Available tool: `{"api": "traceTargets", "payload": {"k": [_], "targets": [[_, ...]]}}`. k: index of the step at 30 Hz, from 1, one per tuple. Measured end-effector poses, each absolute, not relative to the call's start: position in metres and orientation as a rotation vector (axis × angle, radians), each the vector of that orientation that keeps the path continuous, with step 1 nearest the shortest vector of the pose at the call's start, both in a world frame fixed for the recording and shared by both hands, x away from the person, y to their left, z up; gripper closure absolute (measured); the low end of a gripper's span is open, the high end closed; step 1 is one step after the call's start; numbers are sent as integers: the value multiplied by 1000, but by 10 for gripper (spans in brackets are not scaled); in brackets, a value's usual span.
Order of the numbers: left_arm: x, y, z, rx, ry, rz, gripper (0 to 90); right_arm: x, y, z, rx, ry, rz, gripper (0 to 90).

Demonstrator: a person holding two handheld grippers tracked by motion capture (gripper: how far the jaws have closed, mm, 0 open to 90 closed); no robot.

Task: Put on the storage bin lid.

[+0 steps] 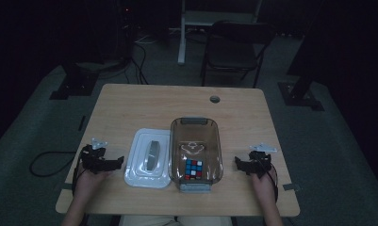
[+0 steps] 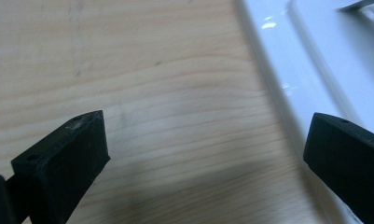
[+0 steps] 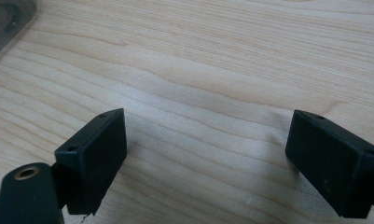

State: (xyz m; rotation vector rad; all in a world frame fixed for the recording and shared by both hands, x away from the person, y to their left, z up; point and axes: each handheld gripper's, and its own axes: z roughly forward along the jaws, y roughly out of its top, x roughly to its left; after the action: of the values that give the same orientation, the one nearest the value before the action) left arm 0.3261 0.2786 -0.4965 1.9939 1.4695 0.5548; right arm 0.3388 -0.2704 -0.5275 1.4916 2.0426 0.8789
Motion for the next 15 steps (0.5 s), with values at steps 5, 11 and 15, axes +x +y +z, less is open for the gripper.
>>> {"api": "traceTargets", "payload": {"k": [5,11,15], "targets": [[323,266,-489,2016,1414,535,6,339,-270,-528,1491,2043,879,122],[316,246,-479,2034,1328,511,6,339,-270,-528,1492,2043,879,122],[314,234,-477,2039,1290,486,6,339,-270,-528,1493,2042,880,122]]}}
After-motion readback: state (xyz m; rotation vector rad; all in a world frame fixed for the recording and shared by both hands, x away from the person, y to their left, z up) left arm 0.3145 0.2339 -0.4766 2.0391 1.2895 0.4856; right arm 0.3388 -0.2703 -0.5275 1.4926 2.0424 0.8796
